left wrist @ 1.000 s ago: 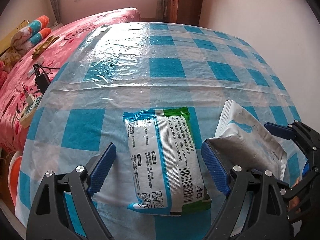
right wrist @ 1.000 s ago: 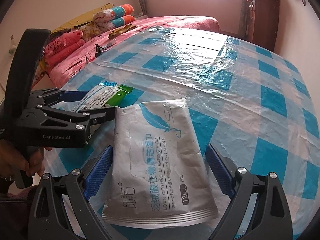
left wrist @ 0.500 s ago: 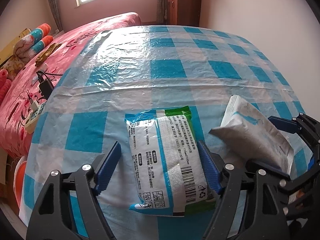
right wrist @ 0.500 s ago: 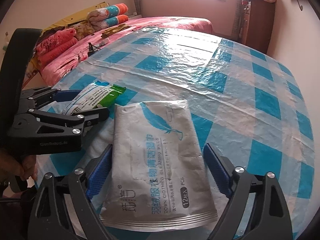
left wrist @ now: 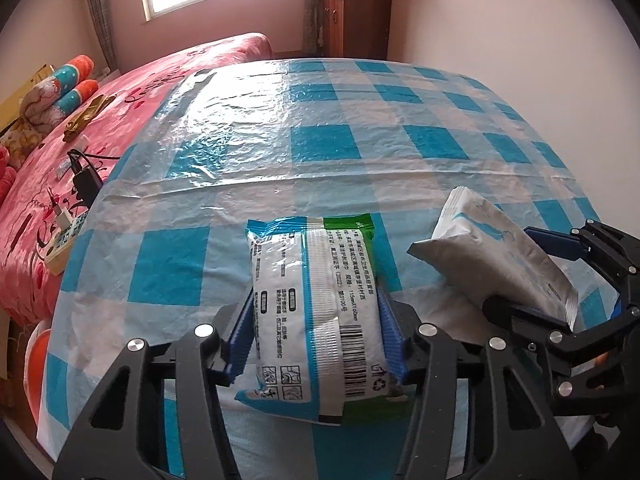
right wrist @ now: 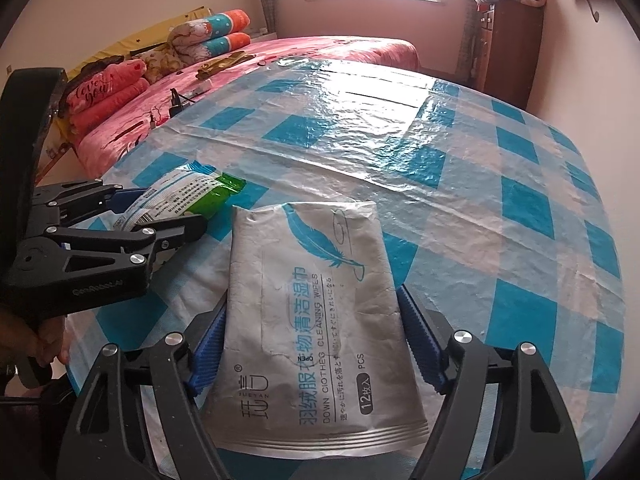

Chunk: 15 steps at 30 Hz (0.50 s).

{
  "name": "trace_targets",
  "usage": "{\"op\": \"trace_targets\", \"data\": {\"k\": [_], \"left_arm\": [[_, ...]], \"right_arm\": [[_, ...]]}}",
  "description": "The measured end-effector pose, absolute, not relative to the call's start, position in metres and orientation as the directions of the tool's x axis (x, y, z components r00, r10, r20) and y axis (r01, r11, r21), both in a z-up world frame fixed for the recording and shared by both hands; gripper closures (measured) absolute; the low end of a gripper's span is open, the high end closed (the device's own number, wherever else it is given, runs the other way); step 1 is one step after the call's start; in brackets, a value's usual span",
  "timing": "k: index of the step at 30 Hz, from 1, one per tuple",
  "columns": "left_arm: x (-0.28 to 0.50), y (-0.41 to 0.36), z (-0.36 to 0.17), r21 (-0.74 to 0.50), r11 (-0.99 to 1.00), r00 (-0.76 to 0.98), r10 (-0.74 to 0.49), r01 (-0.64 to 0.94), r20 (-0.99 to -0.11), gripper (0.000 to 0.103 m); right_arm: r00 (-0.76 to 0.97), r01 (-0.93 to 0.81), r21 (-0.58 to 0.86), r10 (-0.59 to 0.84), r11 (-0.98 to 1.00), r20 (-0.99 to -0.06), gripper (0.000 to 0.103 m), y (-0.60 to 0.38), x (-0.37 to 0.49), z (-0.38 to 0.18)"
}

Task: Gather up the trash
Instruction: 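Grasp the green-white wipe pack with the left tool while the right tool grasps the feather-printed wipes pack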

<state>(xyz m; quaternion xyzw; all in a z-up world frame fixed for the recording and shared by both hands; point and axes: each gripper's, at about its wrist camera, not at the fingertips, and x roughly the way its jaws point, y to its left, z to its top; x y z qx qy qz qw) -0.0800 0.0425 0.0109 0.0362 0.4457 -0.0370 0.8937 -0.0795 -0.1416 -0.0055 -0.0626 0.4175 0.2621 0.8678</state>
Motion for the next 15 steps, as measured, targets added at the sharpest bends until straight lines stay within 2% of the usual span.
{"op": "trace_targets", "data": {"k": [5, 15], "left_arm": [[-0.081, 0.045, 0.011, 0.015, 0.995, 0.601, -0.049, 0.102, -0.798, 0.054], [-0.086, 0.054, 0.015, -0.027, 0.993, 0.608, -0.090, 0.113, -0.789, 0.058]], "right_arm": [[0.524, -0.495, 0.104, 0.392, 0.863, -0.756, 0.029, -0.141, -0.081, -0.004], [0.541, -0.476, 0.097, 0.378, 0.874, -0.752, 0.032, -0.140, -0.084, -0.002]]}}
